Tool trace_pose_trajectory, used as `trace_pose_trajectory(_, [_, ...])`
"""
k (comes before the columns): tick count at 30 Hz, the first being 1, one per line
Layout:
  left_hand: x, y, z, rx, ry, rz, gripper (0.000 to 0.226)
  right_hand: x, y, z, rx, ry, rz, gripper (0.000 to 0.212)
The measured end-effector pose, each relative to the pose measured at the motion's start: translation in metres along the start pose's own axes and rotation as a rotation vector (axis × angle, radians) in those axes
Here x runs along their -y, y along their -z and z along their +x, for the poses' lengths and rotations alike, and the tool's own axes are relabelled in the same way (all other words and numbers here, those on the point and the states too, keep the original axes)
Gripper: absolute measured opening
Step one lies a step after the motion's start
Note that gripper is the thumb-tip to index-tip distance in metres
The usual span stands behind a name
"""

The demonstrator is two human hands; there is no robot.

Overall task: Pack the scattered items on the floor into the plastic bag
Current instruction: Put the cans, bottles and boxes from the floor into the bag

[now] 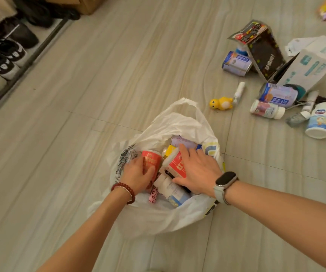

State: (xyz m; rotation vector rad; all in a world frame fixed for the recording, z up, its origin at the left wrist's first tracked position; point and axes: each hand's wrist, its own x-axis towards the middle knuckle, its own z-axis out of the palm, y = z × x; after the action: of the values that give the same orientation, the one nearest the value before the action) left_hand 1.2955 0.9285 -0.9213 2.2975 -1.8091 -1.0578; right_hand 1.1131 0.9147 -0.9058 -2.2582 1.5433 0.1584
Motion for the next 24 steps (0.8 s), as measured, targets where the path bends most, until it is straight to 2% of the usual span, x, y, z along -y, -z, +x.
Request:
trace_pose_trajectory(2, [0.003, -0.011, -0.004, 0.020, 0.011, 0.055, 0.067, -0.006, -0.003, -0.006, 0.036, 0.036, -0.001, 0.094])
trace_pose_trajectory(4, [0.005, -0.014, -0.004, -0.075, -0.020, 0.031, 0.065, -0.012, -0.005, -0.010, 0.077, 0.079, -0.008, 0.095])
trace_pose_trajectory(7, [0.007, -0.008, -0.002, -0.274, -0.024, 0.088, 0.042, -0.016, -0.007, -0.014, 0.084, 0.107, 0.000, 0.095])
trace_pose_trajectory(10, [0.009, -0.004, -0.001, -0.370, 0.050, 0.135, 0.049, -0.016, -0.008, -0.012, 0.055, 0.145, -0.044, 0.086])
trace_pose_trajectory(13, [0.027, 0.001, 0.008, -0.290, 0.239, 0.096, 0.069, -0.016, -0.010, -0.005, 0.017, 0.191, -0.151, 0.088])
trace_pose_trajectory(16, [0.044, 0.007, 0.018, -0.178, 0.350, -0.164, 0.072, -0.017, -0.012, 0.004, 0.008, 0.157, -0.220, 0.093])
trace_pose_trajectory(18, [0.043, 0.008, 0.019, -0.155, 0.336, -0.256, 0.061, -0.021, -0.009, 0.008, -0.013, 0.169, -0.239, 0.088])
trace_pose_trajectory(20, [0.038, 0.009, 0.020, -0.183, 0.244, -0.250, 0.039, -0.027, 0.001, 0.003, -0.144, 0.173, -0.179, 0.080])
trace_pose_trajectory(22, [0.033, 0.012, 0.018, -0.242, 0.167, -0.233, 0.034, -0.036, 0.011, -0.005, -0.302, 0.076, -0.071, 0.070])
trace_pose_trajectory(24, [0.033, 0.015, 0.016, -0.306, 0.120, -0.211, 0.036, -0.047, 0.014, -0.011, -0.325, -0.194, 0.062, 0.065])
